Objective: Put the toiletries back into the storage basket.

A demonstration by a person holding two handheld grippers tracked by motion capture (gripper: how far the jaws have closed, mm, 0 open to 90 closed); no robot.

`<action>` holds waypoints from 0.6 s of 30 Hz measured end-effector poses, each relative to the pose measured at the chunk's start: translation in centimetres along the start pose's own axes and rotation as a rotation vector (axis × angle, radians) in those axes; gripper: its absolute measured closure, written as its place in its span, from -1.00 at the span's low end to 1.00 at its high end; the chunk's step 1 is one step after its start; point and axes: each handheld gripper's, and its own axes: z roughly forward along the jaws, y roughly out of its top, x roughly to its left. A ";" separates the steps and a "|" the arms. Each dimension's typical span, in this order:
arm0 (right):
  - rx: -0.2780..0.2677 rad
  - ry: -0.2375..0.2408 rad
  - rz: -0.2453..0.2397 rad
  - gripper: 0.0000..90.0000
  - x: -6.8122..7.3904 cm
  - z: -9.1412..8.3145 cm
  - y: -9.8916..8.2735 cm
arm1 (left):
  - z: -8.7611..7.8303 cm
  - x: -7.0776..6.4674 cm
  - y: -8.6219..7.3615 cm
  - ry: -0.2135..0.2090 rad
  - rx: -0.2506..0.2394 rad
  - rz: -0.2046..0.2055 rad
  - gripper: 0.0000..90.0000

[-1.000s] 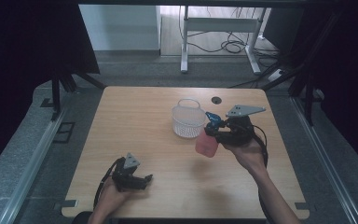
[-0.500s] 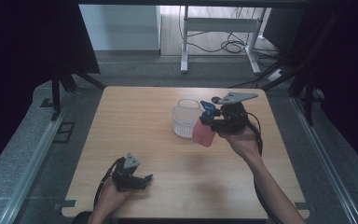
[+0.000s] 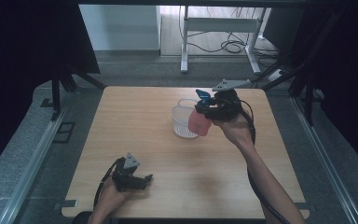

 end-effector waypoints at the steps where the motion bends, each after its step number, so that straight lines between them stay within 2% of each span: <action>1: 0.000 0.000 0.000 0.18 0.0 0.0 0.0 | 0.0 0.0 0.0 0.000 0.000 0.000 -0.77; 18: -0.006 -0.046 0.005 0.18 -1.1 3.1 1.9 | 0.0 0.0 0.0 0.000 0.000 -0.002 -0.77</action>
